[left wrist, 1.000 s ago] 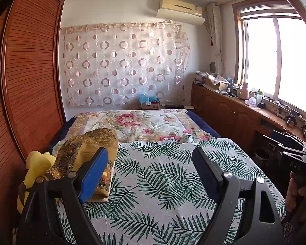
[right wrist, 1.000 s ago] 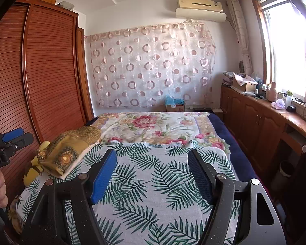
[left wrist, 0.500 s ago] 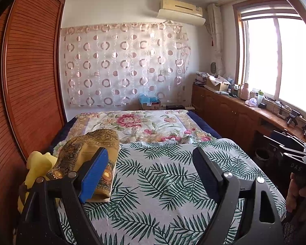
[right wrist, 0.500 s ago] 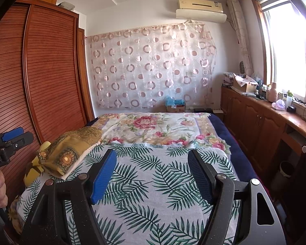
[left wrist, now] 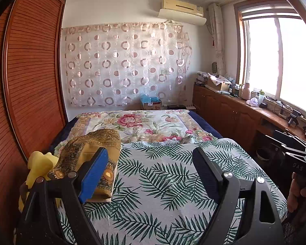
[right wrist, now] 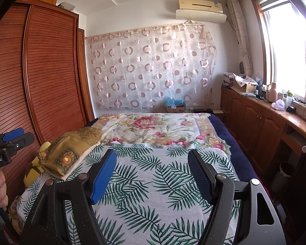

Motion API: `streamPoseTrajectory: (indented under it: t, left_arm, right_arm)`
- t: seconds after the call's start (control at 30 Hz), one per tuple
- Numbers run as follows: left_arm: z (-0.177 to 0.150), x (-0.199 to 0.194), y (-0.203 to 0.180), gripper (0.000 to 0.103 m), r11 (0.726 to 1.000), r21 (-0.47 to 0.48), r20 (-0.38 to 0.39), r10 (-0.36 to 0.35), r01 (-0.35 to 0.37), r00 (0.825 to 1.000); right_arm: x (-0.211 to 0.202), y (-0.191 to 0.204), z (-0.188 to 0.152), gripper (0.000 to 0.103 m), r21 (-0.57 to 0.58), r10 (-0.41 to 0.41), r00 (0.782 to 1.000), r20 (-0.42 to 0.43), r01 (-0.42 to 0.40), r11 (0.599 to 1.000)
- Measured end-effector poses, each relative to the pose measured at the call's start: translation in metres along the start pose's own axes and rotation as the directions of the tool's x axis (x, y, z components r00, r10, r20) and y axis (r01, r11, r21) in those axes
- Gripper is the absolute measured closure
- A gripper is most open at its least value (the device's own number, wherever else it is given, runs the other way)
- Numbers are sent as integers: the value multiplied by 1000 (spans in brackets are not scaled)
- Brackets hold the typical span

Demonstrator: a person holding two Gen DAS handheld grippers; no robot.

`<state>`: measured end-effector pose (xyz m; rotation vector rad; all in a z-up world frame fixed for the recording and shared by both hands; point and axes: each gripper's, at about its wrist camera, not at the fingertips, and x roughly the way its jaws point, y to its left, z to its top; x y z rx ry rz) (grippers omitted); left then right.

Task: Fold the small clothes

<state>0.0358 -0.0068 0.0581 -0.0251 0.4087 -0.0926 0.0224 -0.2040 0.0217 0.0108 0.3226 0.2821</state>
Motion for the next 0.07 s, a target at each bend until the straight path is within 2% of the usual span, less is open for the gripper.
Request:
streamPoseTrajectory:
  t: [0.07]
  left_arm:
    - [0,0,1,18,1000,0,0,2,-2,1000]
  right_arm:
    - [0,0,0,29,0,0,1000,0,0,1000]
